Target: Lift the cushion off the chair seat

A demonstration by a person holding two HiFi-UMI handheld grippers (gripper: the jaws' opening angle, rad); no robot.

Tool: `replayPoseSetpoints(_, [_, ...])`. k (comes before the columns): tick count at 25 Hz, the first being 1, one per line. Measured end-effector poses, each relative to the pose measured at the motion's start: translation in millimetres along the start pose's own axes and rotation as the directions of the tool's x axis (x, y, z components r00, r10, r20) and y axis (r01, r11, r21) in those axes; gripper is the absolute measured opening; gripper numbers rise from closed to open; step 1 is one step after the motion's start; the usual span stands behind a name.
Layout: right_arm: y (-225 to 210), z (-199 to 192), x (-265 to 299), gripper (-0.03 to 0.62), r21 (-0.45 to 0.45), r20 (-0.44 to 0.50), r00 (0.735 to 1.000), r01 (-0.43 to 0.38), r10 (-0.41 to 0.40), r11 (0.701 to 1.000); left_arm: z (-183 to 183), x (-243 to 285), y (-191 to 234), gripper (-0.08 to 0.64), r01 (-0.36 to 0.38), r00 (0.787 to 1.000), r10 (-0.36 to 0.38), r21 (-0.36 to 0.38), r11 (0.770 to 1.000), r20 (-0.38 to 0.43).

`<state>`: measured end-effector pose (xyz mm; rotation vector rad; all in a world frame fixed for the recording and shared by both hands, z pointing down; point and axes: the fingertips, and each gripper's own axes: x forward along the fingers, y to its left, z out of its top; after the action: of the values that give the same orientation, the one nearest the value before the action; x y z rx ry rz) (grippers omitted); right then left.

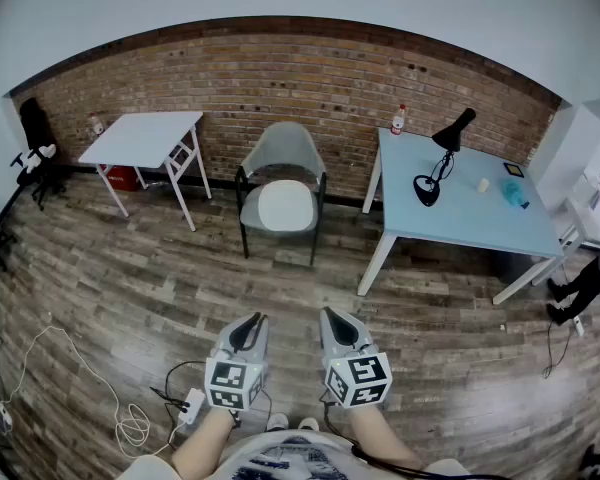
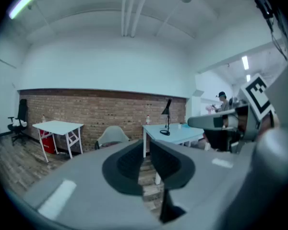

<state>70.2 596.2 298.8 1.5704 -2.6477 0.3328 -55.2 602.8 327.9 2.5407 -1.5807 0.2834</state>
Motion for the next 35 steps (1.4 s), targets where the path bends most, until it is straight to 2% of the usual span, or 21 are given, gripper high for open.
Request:
replayPoseSetpoints(4, [-19.4, 3.6, -12.0, -0.003, -0.007, 0.011, 1.0, -0.015, 0.015, 1.0, 10.1, 7.6, -17.9, 0.032, -0.022, 0.999, 0.021, 0.013, 1.0, 0.028])
replayPoseSetpoints(10, [-35.6, -1.5, -26.4, -0.003, 0.011, 0.012, 0.999, -0.031, 0.031, 0.999, 0.6, 12.0, -43.6, 0.032, -0.02, 1.0, 0.02, 0.018, 1.0, -0.007])
replayPoseSetpoints(17, [-54.3, -2.2, -33.0, -0.003, 0.009, 0.013, 0.999, -0.034, 0.034, 0.999, 6.4, 19.4, -56.2, 0.032, -0.043, 0.999, 0.042, 0.041, 0.998, 0.009])
replayPoseSetpoints(21, [-57.7, -1.8, -26.0, -0.003, 0.02, 0.007, 0.999, -0.042, 0.042, 0.999, 8.9, 22.0, -51.2, 0.032, -0.061, 0.998, 0.06, 0.057, 0.997, 0.017])
replayPoseSetpoints(26, [-58.0, -3.9, -4.7, -0.003, 0.024, -0.003, 0.998, -0.059, 0.059, 0.998, 9.3, 35.8, -38.4, 0.032, -0.068, 0.998, 0.067, 0.033, 0.997, 0.013])
replayPoseSetpoints(35, [-70.7, -16.6, 70.0, -0.003, 0.02, -0.057, 0.995, -0.081, 0.082, 0.997, -1.1, 96.0, 10.3, 0.032, -0.067, 0.998, 0.067, -0.004, 0.998, -0.003])
